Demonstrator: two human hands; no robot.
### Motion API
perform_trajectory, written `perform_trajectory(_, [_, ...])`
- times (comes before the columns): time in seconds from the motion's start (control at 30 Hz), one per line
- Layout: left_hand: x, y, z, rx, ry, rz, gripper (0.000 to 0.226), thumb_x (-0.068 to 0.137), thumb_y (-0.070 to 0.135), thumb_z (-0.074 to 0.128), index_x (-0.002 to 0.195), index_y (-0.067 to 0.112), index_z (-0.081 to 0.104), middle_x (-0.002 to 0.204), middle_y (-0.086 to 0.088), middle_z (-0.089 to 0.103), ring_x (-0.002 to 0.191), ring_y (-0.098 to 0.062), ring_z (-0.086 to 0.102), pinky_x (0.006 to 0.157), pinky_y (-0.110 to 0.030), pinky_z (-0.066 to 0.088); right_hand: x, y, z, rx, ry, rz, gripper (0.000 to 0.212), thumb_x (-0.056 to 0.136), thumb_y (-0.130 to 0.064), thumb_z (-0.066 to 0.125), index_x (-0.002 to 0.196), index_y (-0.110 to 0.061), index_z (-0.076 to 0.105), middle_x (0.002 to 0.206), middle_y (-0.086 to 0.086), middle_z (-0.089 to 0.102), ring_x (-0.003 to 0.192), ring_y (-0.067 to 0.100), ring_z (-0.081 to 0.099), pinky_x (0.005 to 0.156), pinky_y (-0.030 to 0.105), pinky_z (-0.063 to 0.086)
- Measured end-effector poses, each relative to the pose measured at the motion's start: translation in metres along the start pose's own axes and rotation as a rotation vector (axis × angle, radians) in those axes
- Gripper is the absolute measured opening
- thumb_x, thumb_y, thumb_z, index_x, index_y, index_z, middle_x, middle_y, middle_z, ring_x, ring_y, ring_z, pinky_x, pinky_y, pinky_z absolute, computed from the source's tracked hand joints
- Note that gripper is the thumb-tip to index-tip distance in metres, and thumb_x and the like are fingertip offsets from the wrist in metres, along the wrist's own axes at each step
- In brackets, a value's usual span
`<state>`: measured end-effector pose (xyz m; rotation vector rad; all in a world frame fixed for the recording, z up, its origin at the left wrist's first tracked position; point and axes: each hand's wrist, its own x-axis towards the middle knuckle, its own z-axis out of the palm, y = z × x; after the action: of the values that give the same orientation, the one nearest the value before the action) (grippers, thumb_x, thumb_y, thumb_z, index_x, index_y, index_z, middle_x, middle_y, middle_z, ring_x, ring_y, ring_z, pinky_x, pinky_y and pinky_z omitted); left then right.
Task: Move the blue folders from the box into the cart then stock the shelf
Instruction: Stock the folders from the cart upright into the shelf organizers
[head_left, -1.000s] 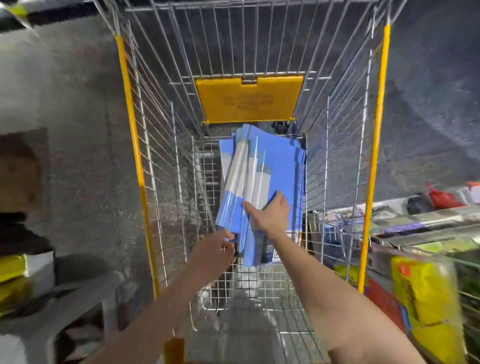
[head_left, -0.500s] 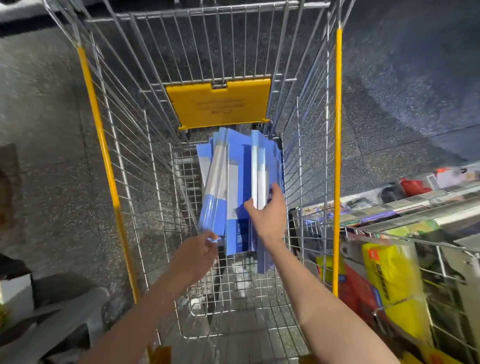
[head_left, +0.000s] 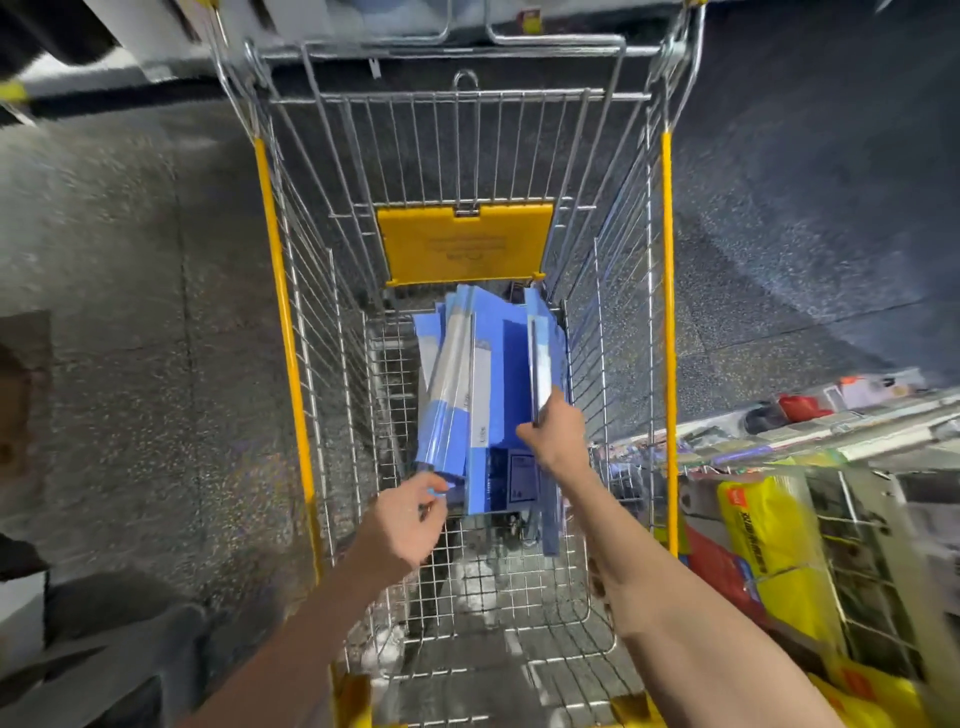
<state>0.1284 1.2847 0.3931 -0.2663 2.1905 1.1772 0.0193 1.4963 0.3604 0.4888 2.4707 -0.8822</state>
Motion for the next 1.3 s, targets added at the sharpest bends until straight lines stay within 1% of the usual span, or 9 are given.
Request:
perform_trajectory(0.27, [-0.031,0.026,-0.012,-0.015,-0.001,0.041,0.022,0.102,0.029,0.053,0.123,0.028,0.06,0.107,0.007,0.067,0.082,-0.013,0.07,0.066,-0.021,0.052,-0.088,-0.007,-0.034,0.128,0.159,-0.055,0.037,0.075,-0.012,0.077,0.073,-0.01,0.039,0.063,0.002,0.04,0.058,0.015,0.034,0.047,0.031,0.025])
perform_trajectory(0.43, [-0.057,0.058,-0.007,-0.074,-0.087,0.066,0.049,0.103,0.045,0.049,0.149,0.028,0.044,0.116,0.005,0.062,0.072,-0.003,0.057,0.062,-0.011,0.042,-0.163,-0.028,-0.046,0.36,0.244,-0.153,0.019,0.063,-0.022,0.074,0.069,-0.019,0.056,0.06,-0.007,0.059,0.052,0.004,0.045,0.046,0.014,0.036])
perform_trajectory(0.5, [-0.065,0.068,-0.005,-0.098,-0.106,0.083,0.058,0.103,0.053,0.042,0.156,0.032,0.031,0.14,0.002,0.056,0.102,-0.01,0.063,0.083,-0.019,0.047,-0.191,-0.035,-0.047,0.468,0.22,-0.173,0.024,0.06,-0.026,0.068,0.082,-0.015,0.07,0.067,-0.006,0.071,0.057,0.005,0.059,0.053,0.021,0.048])
perform_trajectory(0.6, [-0.091,0.086,-0.012,-0.233,-0.124,0.159,0.064,0.102,0.06,0.036,0.157,0.03,0.029,0.162,0.009,0.033,0.149,-0.014,0.031,0.119,-0.029,0.02,-0.235,-0.051,-0.047,0.606,0.22,-0.182,0.034,0.06,-0.024,0.068,0.09,-0.008,0.072,0.067,0.002,0.073,0.054,0.016,0.063,0.046,0.027,0.048])
perform_trajectory(0.67, [-0.11,0.092,-0.018,-0.355,-0.108,0.171,0.078,0.092,0.076,0.035,0.154,0.028,0.04,0.16,0.008,0.037,0.147,-0.015,0.035,0.123,-0.035,0.021,-0.26,-0.066,-0.049,0.694,0.234,-0.22,0.026,0.068,-0.019,0.075,0.092,-0.01,0.071,0.071,0.005,0.074,0.058,0.018,0.063,0.048,0.036,0.051])
perform_trajectory(0.8, [-0.161,0.096,-0.04,-0.435,-0.169,0.257,0.097,0.073,0.097,0.024,0.148,0.038,0.045,0.149,0.003,0.048,0.138,-0.023,0.046,0.116,-0.042,0.034,-0.317,-0.09,-0.051,0.853,0.2,-0.26,0.019,0.095,-0.021,0.066,0.078,-0.029,0.067,0.047,-0.011,0.052,0.04,0.003,0.042,0.039,0.016,0.035])
perform_trajectory(0.93, [-0.186,0.097,-0.055,-0.507,-0.178,0.406,0.053,0.097,0.061,0.045,0.133,0.026,0.061,0.121,0.012,0.068,0.112,-0.003,0.064,0.102,-0.026,0.05,-0.343,-0.098,-0.044,1.016,0.106,-0.241,0.034,0.102,-0.02,0.053,0.127,0.001,0.057,0.07,-0.005,0.071,0.05,0.009,0.064,0.048,0.018,0.05])
perform_trajectory(1.03, [-0.197,0.09,-0.063,-0.441,-0.21,0.426,0.029,0.103,0.056,0.04,0.116,0.047,0.065,0.116,0.018,0.07,0.111,-0.005,0.066,0.106,-0.038,0.049,-0.355,-0.102,-0.045,1.02,0.099,-0.221,0.039,0.096,-0.024,0.064,0.133,-0.013,0.055,0.097,0.003,0.077,0.084,0.023,0.075,0.072,0.031,0.061])
perform_trajectory(1.3, [-0.216,0.064,-0.064,-0.543,-0.528,0.311,0.055,0.09,0.073,0.051,0.139,0.047,0.054,0.138,0.012,0.058,0.131,-0.014,0.05,0.114,-0.041,0.035,-0.374,-0.099,-0.06,1.021,0.152,-0.249,0.045,0.093,-0.021,0.069,0.136,-0.022,0.058,0.112,-0.002,0.075,0.1,0.014,0.072,0.08,0.032,0.059])
